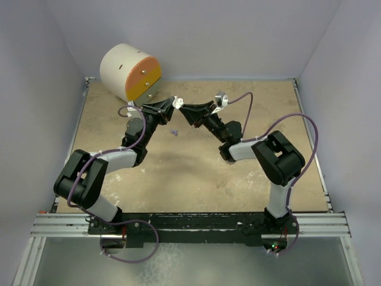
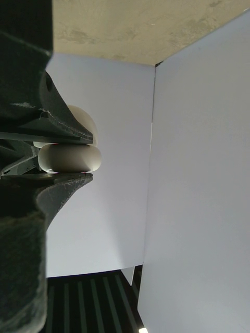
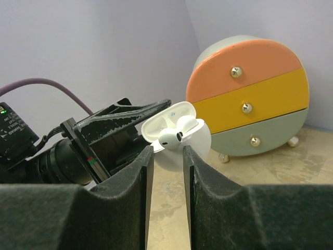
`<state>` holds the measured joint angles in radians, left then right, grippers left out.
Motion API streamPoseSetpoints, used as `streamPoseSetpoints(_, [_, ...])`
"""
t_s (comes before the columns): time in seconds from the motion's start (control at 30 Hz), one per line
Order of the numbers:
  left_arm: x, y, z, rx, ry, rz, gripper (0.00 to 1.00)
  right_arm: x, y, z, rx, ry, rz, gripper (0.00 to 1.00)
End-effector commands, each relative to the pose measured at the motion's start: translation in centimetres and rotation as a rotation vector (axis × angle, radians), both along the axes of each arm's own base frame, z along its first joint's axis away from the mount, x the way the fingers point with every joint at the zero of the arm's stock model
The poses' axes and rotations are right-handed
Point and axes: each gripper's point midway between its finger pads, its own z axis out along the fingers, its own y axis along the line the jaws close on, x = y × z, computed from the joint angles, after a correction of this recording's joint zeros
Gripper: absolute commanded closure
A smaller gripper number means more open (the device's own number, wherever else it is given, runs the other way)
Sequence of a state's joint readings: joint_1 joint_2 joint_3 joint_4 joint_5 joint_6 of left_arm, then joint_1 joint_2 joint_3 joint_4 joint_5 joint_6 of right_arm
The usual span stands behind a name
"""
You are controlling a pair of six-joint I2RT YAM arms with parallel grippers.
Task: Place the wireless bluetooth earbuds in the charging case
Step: Place the earbud in the charging case.
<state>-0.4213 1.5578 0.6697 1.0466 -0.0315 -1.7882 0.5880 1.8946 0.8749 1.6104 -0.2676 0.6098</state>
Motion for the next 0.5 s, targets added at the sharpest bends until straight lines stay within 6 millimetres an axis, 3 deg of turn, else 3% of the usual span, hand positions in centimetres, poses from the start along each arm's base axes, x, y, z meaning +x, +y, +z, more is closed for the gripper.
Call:
streamPoseSetpoints(0.0, [-0.3,0.2,4.6,-0.076,-0.124,0.002,1.00,-9.2,-6.7,14.8,0.403,-0.629,-0.031,0.68])
streamPoseSetpoints(0.27, [0.2,0.3,4.4,-0.081,-0.120,0.010,1.00,-10.2,-7.4,14.6,0.383,-0.633,-0.034,0.64])
streamPoseSetpoints(0.47, [0.9,0.8,4.1,-0.100,-0.124,0.010,1.00,-10.3,-9.1,13.0,0.320,-0.554,-0.109,0.63])
